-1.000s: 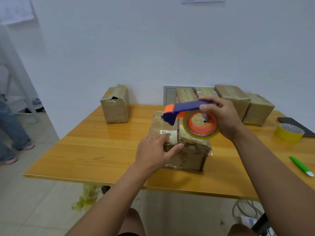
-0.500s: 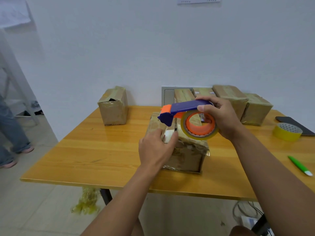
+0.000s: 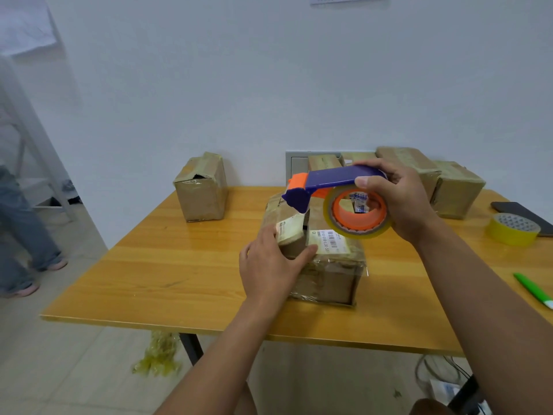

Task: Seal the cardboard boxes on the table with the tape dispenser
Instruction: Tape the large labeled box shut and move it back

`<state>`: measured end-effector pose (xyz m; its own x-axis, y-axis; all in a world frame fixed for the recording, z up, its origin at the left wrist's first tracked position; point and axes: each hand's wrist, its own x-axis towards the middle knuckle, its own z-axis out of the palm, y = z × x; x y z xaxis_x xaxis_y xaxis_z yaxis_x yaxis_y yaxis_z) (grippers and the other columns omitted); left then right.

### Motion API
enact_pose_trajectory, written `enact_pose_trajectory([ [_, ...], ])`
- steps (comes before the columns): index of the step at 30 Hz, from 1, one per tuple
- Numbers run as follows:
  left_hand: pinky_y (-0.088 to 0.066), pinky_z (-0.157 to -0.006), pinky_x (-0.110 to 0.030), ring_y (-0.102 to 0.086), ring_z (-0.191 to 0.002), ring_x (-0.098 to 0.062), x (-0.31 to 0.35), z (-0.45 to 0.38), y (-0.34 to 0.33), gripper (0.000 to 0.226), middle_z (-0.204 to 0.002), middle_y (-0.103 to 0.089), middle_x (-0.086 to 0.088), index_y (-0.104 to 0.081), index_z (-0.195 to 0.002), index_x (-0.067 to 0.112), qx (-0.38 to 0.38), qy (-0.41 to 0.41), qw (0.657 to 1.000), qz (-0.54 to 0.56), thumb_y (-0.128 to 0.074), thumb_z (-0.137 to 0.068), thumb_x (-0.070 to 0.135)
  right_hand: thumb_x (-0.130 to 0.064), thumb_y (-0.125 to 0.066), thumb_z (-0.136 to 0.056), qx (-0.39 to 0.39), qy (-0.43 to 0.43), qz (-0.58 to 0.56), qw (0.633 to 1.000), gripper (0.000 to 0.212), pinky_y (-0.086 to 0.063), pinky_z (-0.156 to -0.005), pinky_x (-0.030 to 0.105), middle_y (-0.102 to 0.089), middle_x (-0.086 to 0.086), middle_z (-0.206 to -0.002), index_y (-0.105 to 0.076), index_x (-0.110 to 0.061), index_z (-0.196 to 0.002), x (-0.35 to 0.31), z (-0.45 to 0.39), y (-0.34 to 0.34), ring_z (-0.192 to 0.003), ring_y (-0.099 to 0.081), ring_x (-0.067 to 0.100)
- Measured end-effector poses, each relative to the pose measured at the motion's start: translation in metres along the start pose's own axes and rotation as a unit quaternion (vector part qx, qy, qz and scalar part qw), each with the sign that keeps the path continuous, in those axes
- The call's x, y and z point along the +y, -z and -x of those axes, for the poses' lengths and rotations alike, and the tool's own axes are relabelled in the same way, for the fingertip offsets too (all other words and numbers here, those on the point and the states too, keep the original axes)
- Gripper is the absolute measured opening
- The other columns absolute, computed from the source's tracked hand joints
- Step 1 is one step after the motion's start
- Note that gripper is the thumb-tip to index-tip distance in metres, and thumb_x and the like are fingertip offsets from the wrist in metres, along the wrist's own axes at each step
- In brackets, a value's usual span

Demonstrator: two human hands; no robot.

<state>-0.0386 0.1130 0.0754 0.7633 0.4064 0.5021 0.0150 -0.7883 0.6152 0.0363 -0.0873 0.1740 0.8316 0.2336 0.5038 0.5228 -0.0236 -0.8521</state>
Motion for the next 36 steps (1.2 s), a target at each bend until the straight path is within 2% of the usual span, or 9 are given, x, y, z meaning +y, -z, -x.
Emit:
enact_pose_trajectory([
  [5,-0.024,-0.103,-0.028,-0.052,-0.117,-0.005,-0.002,0.002,0.000,0.081,-0.124,-0.060,0.014,-0.040,-0.133,0.031,0.000,0.005,1.000,0.012,-0.063,-0.070,0.077,-0.048,-0.071,-0.067,0.027,0.002,-0.001,1.000,0.056,-0.054,-0.073,0.051,-0.067,0.013,-0.108,-0.068,-0.020,-0.116,-0.001,-0.002,-0.007,-0.097,-0.063,0.042],
  [8,-0.026,-0.106,-0.034,-0.051,-0.120,-0.008,-0.002,-0.001,0.004,0.098,-0.127,-0.060,0.013,-0.033,-0.140,0.031,-0.022,0.015,1.000,-0.005,-0.060,-0.063,0.085,-0.048,-0.072,-0.066,0.037,-0.003,-0.004,0.999,0.058,-0.055,-0.075,0.055,-0.068,0.012,-0.109,-0.068,-0.018,-0.116,0.000,-0.004,-0.011,-0.099,-0.064,0.038],
  [10,-0.025,-0.104,-0.035,-0.050,-0.123,-0.010,-0.003,-0.003,0.006,0.106,-0.130,-0.058,0.013,-0.027,-0.144,0.031,-0.030,0.014,0.999,-0.010,-0.059,-0.061,0.087,-0.048,-0.073,-0.066,0.046,-0.008,-0.010,0.999,0.057,-0.054,-0.072,0.048,-0.068,0.010,-0.109,-0.068,-0.019,-0.115,0.001,-0.006,-0.014,-0.100,-0.065,0.036],
  [16,-0.024,-0.112,-0.047,-0.022,-0.141,-0.024,-0.010,-0.007,0.001,0.117,-0.154,-0.023,-0.002,-0.008,-0.150,0.028,-0.017,0.032,0.998,-0.047,-0.051,-0.061,0.092,-0.046,-0.074,-0.064,0.091,-0.025,-0.049,0.994,0.048,-0.050,-0.061,0.031,-0.069,0.005,-0.099,-0.071,-0.022,-0.106,0.003,-0.009,-0.017,-0.083,-0.064,0.022],
  [18,-0.028,-0.111,-0.050,-0.023,-0.139,-0.028,-0.013,-0.009,-0.001,0.112,-0.152,-0.022,-0.005,-0.014,-0.147,0.025,0.005,0.029,0.998,-0.064,-0.054,-0.063,0.088,-0.046,-0.074,-0.063,0.105,-0.035,-0.051,0.993,0.051,-0.048,-0.060,0.030,-0.068,0.006,-0.099,-0.071,-0.020,-0.107,0.006,-0.011,-0.017,-0.082,-0.063,0.020],
  [22,-0.042,-0.087,-0.044,-0.043,-0.111,-0.026,-0.017,-0.001,-0.017,0.059,-0.123,-0.044,-0.006,-0.048,-0.119,0.021,0.146,-0.153,0.973,-0.095,-0.067,-0.079,0.061,-0.048,-0.075,-0.065,0.109,-0.052,-0.048,0.992,0.052,-0.048,-0.061,0.032,-0.069,0.015,-0.106,-0.072,-0.020,-0.108,0.009,-0.014,-0.018,-0.084,-0.063,0.021],
  [25,-0.045,-0.087,-0.039,-0.049,-0.113,-0.020,-0.017,0.003,-0.028,0.037,-0.121,-0.056,-0.001,-0.058,-0.125,0.020,0.117,-0.268,0.952,-0.090,-0.061,-0.093,0.038,-0.048,-0.075,-0.064,0.104,-0.052,-0.059,0.991,0.052,-0.047,-0.063,0.036,-0.070,0.015,-0.104,-0.071,-0.019,-0.107,0.004,-0.017,-0.021,-0.084,-0.063,0.021],
  [30,-0.041,-0.095,-0.034,-0.047,-0.115,-0.021,-0.017,0.008,-0.032,0.061,-0.121,-0.056,-0.005,-0.048,-0.142,0.014,0.053,-0.264,0.958,-0.102,-0.052,-0.091,0.048,-0.045,-0.075,-0.066,0.085,-0.046,-0.052,0.994,0.045,-0.048,-0.064,0.034,-0.068,0.001,-0.091,-0.070,-0.022,-0.105,-0.004,-0.021,-0.023,-0.080,-0.062,0.017],
  [36,-0.033,-0.113,-0.040,-0.033,-0.140,-0.028,-0.015,0.009,-0.037,0.088,-0.147,-0.034,-0.010,-0.041,-0.144,0.013,0.044,-0.302,0.948,-0.089,-0.052,-0.083,0.075,-0.039,-0.071,-0.075,0.064,-0.030,-0.027,0.997,0.038,-0.049,-0.061,0.027,-0.067,-0.002,-0.093,-0.067,-0.022,-0.108,-0.006,-0.022,-0.026,-0.080,-0.062,0.013],
])
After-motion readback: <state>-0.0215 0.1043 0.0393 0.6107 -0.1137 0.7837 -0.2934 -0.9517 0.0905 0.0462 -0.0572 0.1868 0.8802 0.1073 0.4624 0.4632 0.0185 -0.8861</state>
